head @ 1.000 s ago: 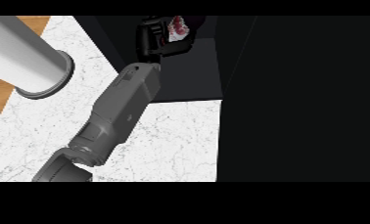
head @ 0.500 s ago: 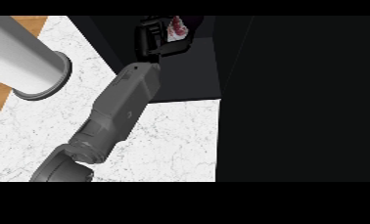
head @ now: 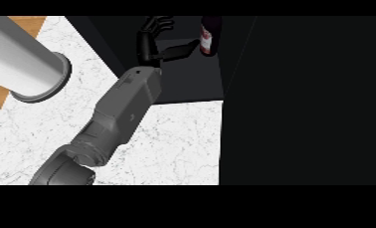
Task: Pick up the wine, place it into the cabinet and close the cabinet
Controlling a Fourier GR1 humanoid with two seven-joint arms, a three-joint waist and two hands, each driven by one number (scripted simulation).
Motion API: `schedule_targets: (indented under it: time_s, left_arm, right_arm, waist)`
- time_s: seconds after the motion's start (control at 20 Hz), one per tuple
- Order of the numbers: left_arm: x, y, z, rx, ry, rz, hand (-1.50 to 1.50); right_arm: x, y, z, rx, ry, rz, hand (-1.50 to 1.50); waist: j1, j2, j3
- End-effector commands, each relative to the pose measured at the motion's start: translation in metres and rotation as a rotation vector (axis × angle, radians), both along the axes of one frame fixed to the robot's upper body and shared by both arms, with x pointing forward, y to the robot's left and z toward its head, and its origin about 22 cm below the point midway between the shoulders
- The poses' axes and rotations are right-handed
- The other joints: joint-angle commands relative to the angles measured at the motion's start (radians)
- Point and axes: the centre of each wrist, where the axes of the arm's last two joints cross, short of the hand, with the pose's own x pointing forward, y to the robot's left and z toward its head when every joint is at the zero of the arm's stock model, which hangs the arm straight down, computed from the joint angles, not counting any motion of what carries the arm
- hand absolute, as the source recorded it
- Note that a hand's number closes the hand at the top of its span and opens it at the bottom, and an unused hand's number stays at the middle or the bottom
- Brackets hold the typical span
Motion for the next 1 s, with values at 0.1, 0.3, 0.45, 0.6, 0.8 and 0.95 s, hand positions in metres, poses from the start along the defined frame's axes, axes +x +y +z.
schedule_targets:
  time_s: [0.1,0.3,0.45,0.6,0.8,0.95]
  left_arm:
    - [-0.009,0.02,-0.024,0.057,0.035,0.046,-1.5]
    - [-0.008,0.022,-0.023,0.105,0.043,0.051,-1.5]
    - [-0.009,0.02,-0.024,0.108,0.041,0.062,-1.5]
    - [-0.011,0.032,-0.03,0.081,0.038,0.08,-1.5]
    - [-0.01,0.027,-0.027,0.067,-0.007,0.093,-1.5]
    - [-0.009,0.029,-0.026,0.07,0.011,0.077,-1.5]
  right_arm:
    - [-0.013,0.008,0.01,0.026,-0.029,0.02,-1.5]
    - [-0.013,0.001,0.014,0.027,-0.031,0.027,-1.5]
    - [-0.008,0.0,0.009,0.024,-0.037,0.015,-1.5]
    - [-0.008,-0.004,0.008,0.017,-0.024,0.014,-1.5]
    - [-0.003,0.0,0.011,0.014,-0.028,0.031,-1.5]
    - [-0.019,0.001,0.016,0.038,-0.035,0.038,-1.5]
  waist:
    - [0.0,0.01,-0.006]
    - [-0.011,0.012,-0.005]
    - [-0.005,0.011,-0.005]
    - [-0.008,0.013,-0.005]
    - [-0.001,0.012,-0.006]
    - [-0.017,0.012,-0.006]
